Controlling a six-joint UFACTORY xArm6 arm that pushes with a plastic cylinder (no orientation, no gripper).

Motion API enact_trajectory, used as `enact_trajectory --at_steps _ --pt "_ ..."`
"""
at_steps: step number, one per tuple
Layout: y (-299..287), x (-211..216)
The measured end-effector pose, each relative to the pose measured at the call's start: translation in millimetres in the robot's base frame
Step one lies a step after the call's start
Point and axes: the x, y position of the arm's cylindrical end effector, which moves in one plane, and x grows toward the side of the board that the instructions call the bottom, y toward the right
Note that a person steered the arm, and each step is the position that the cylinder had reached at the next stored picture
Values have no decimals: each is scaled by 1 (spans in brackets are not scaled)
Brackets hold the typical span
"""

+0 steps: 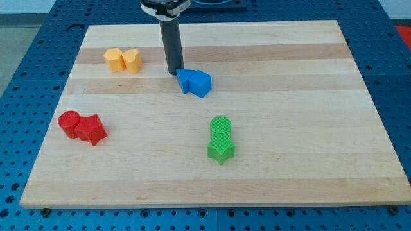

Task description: Push the blue triangle and blue cube down a bit

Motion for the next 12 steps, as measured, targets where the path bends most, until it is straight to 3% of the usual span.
enact_trajectory --at_steps 3,7,10,11,12 --pt "-61 10" --pt "39 15" --pt "42 15" --pt "39 -9" --pt "22 -63"
